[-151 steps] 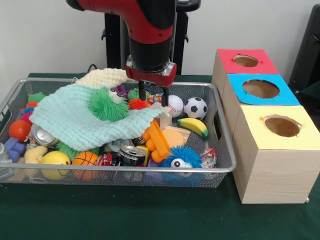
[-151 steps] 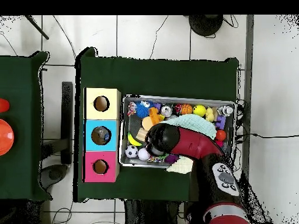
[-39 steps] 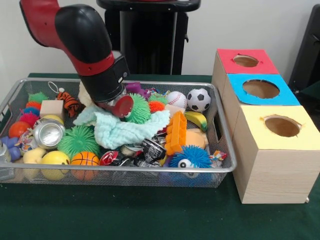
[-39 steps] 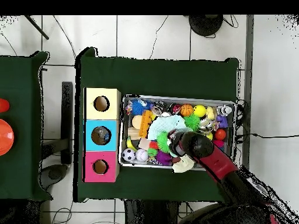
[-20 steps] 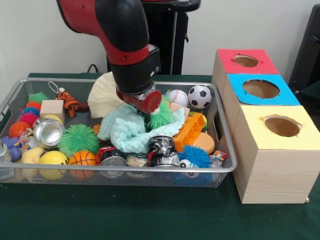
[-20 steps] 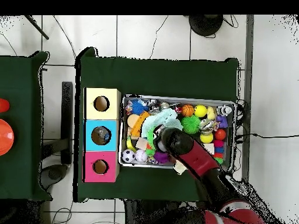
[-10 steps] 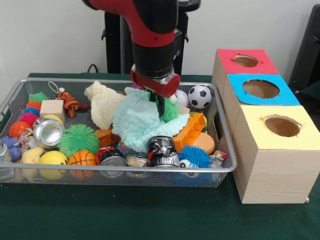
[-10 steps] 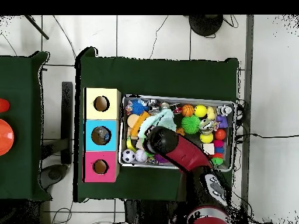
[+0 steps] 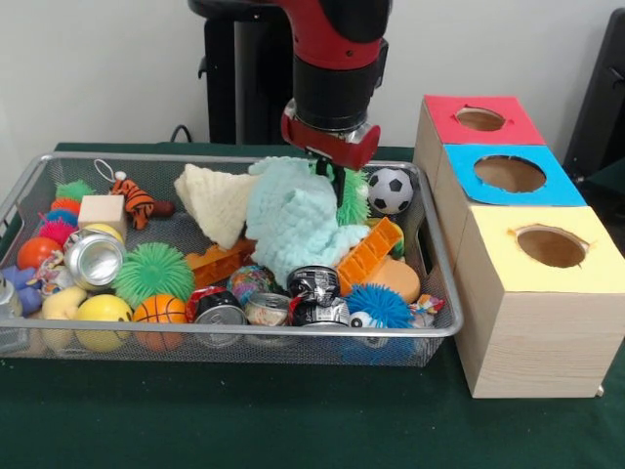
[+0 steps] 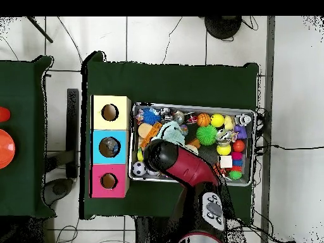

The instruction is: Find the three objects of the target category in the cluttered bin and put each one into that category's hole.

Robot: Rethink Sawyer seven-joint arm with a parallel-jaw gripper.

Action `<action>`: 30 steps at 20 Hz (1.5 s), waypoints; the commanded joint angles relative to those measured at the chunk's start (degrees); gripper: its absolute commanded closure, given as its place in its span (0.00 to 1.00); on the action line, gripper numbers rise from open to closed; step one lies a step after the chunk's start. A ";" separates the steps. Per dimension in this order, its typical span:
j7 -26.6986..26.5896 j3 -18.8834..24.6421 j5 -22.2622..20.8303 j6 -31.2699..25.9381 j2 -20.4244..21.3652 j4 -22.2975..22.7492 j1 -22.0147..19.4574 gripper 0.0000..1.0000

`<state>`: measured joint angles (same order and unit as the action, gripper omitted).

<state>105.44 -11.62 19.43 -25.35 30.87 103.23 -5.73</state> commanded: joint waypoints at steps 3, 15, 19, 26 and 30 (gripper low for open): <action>12.75 0.89 0.80 -13.78 -1.38 -1.83 1.71 1.00; 11.15 0.91 0.69 -12.88 0.78 -0.46 1.38 1.00; 11.17 1.16 0.78 -12.64 1.17 0.20 1.62 1.00; 10.53 2.45 1.03 -11.52 -0.16 0.23 0.92 1.00; 10.05 2.44 0.90 -12.10 -0.72 -0.91 0.20 1.00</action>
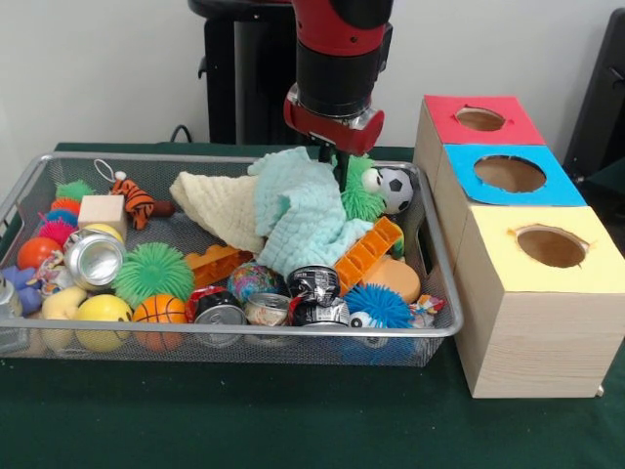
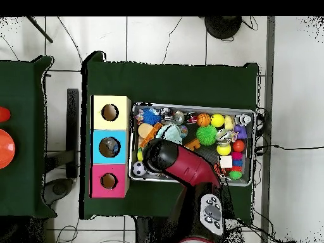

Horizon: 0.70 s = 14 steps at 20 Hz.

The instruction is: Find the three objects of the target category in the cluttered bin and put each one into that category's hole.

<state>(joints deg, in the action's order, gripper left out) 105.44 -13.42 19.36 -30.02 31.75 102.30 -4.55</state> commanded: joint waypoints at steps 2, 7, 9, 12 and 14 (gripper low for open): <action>9.89 3.66 0.57 -8.65 -1.53 -1.11 -1.13 1.00; 9.91 3.40 0.39 -9.33 -1.92 -2.18 -1.25 1.00; 10.22 3.09 0.30 -10.18 -1.42 -2.28 -0.91 1.00; 10.08 2.83 0.05 -11.07 -0.33 -1.94 -0.70 1.00; 9.83 3.10 0.17 -10.41 -0.37 -1.54 -0.91 1.00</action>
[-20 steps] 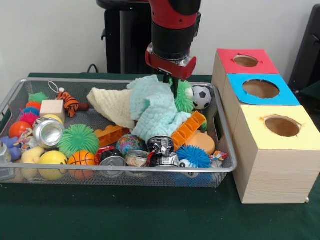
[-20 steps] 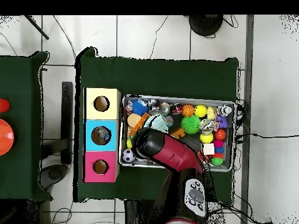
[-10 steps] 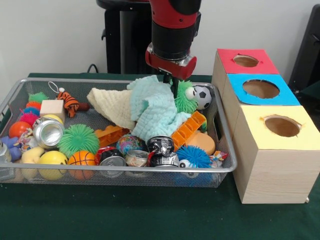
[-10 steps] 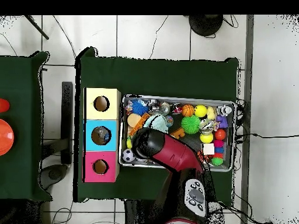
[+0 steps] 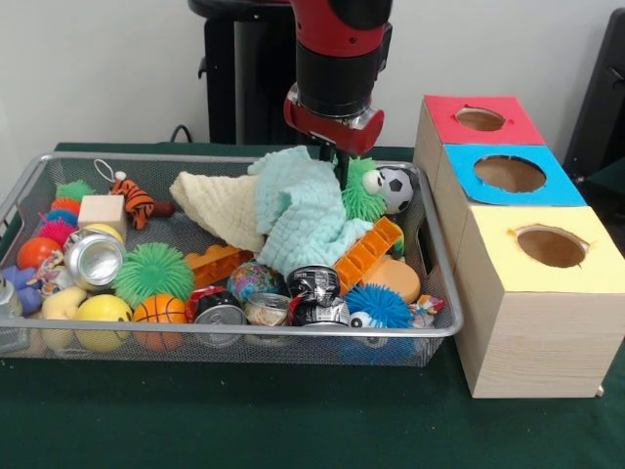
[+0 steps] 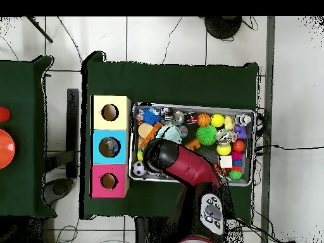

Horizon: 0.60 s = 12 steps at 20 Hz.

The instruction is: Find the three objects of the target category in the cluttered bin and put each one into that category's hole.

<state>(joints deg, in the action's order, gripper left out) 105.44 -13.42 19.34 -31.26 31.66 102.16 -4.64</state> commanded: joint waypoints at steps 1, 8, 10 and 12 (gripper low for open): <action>9.72 3.22 0.25 -8.86 -0.46 -1.39 -1.00 1.00; 7.96 4.01 -0.07 -7.47 -1.27 -1.62 -2.27 1.00; 6.84 4.35 -0.52 -6.32 -0.98 -1.27 -2.81 0.00; 6.30 4.69 -0.46 -5.57 -0.59 -0.68 -3.35 0.00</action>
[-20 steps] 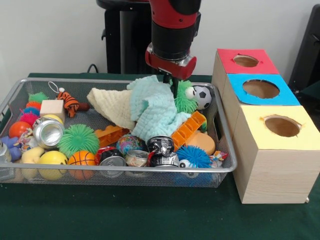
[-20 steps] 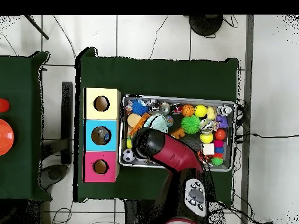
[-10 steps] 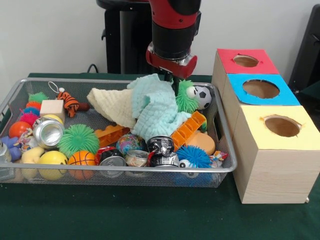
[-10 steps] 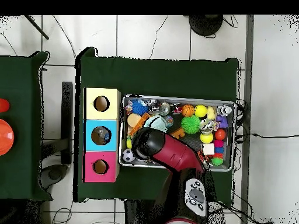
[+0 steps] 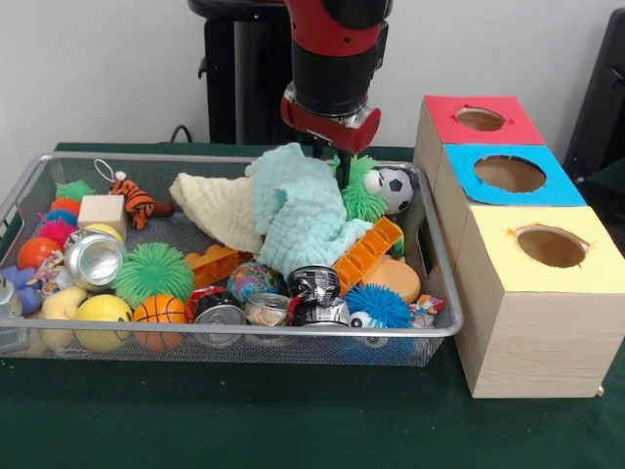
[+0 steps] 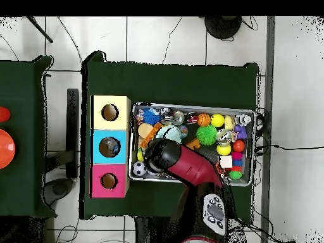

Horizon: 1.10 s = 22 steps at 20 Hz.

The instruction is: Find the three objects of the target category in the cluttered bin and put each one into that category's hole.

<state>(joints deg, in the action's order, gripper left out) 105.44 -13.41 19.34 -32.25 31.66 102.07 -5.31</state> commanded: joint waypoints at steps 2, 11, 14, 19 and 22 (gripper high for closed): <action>5.96 4.22 -0.95 -7.10 -0.38 -1.25 -3.21 0.00; 0.28 3.80 -3.35 -10.15 1.85 -2.35 -10.52 0.00; -2.10 3.51 -5.65 -13.42 2.45 -4.12 -12.88 0.00; -4.89 3.94 -9.90 -14.75 2.96 -5.91 -16.47 0.00; -5.04 3.76 -13.35 -10.18 0.43 -7.68 -18.11 0.00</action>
<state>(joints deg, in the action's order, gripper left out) 105.44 -13.33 12.71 -41.31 34.06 99.72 -20.13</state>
